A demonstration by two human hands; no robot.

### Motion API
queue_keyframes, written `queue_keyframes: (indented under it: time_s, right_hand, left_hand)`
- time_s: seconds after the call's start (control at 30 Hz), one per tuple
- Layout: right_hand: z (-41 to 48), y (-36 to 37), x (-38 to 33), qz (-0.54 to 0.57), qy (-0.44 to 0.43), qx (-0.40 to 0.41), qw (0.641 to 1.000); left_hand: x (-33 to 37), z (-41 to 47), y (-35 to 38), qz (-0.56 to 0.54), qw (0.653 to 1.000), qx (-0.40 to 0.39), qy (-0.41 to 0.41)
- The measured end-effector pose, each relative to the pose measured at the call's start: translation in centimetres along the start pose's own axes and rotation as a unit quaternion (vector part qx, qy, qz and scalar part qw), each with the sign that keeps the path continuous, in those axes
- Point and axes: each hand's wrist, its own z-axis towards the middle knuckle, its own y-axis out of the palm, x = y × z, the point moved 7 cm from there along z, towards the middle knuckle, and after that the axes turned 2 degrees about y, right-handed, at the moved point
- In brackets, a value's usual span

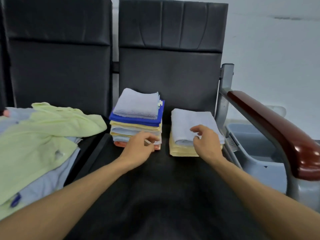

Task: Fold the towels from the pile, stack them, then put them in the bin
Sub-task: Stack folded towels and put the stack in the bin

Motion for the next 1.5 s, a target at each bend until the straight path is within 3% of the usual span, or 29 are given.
queue_keyframes:
  time_s: [0.1, 0.23, 0.33, 0.6, 0.77, 0.93, 1.03, 1.1, 1.27, 1.37, 1.43, 1.5]
  right_hand:
    - [-2.0, 2.7, -5.4, 0.011, -0.058, -0.087, 0.994]
    - [-4.5, 8.3, -13.0, 0.029, -0.117, -0.196, 0.973]
    - [-6.2, 12.6, -17.5, 0.026, -0.149, -0.271, 0.951]
    - [-9.5, 21.7, -25.0, 0.063, -0.166, -0.342, 0.923]
    - [-10.6, 23.0, -25.3, 0.067, -0.166, -0.358, 0.916]
    - [-10.2, 21.9, -24.9, 0.087, -0.149, -0.338, 0.925]
    - [-9.2, 21.2, -24.5, 0.109, -0.125, -0.287, 0.943]
    - [-8.5, 21.6, -23.9, 0.179, -0.045, -0.285, 0.941]
    - [-8.8, 23.6, -22.2, 0.306, 0.224, -0.349, 0.857]
    - [-9.7, 24.7, -22.0, 0.255, 0.223, -0.391, 0.856]
    - [-10.3, 25.3, -22.3, 0.168, 0.15, -0.412, 0.883]
    - [-10.8, 26.1, -22.8, 0.121, 0.087, -0.415, 0.898]
  left_hand:
    - [-2.1, -2.3, -5.8, 0.023, 0.999, 0.036, 0.001]
    - [-7.1, -5.9, -14.2, 0.064, 0.988, 0.141, -0.023]
    - [-9.8, -7.5, -18.2, 0.134, 0.979, 0.151, -0.021]
    - [-17.2, -12.0, -25.3, 0.307, 0.929, 0.17, -0.117]
    - [-15.8, -12.0, -26.3, 0.281, 0.926, 0.235, -0.091]
    - [-13.3, -11.9, -25.5, 0.116, 0.961, 0.248, -0.043]
    - [-12.2, -11.8, -23.7, -0.029, 0.986, 0.16, -0.045]
    - [-11.1, -12.1, -22.7, -0.087, 0.991, 0.099, -0.038]
    - [-9.2, -12.9, -19.3, -0.154, 0.984, -0.086, -0.026]
    - [-9.6, -13.1, -18.2, -0.126, 0.98, -0.148, -0.041]
    - [-10.4, -12.6, -18.9, -0.118, 0.986, -0.107, -0.054]
    - [-11.7, -11.9, -21.3, -0.126, 0.988, 0.037, -0.083]
